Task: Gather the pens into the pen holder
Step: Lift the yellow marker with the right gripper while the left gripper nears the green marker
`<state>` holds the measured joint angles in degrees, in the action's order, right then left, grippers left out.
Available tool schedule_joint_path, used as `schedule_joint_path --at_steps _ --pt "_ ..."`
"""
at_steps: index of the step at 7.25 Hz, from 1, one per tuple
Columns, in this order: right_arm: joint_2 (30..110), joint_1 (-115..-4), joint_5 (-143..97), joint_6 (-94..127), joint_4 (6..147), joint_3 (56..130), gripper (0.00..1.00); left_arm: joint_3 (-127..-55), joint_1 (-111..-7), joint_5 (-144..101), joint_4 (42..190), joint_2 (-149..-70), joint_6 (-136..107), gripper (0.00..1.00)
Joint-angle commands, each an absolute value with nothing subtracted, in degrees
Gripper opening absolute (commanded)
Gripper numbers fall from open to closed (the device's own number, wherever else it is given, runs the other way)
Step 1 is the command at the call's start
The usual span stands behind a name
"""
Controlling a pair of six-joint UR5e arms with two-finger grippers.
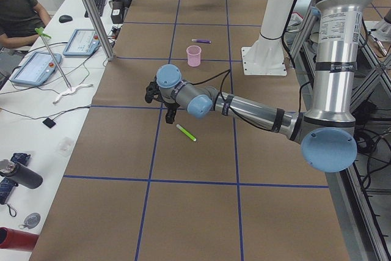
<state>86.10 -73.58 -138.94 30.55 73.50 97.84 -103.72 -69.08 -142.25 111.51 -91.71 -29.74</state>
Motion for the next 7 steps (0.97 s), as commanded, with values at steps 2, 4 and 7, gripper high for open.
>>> schedule_joint_path --at_steps 2,4,7 --pt "80.1 -62.2 -129.9 53.8 73.7 107.4 0.00 -103.8 -56.0 -132.7 113.6 -97.6 -36.1 0.94" --pt "72.4 -53.4 -121.4 70.3 74.0 109.2 0.00 -103.0 -49.2 -131.1 112.8 -99.7 -35.6 0.93" --pt "64.2 -41.4 -105.8 85.6 76.5 109.2 0.00 -99.4 -50.3 -131.0 112.4 -101.3 -25.8 0.90"
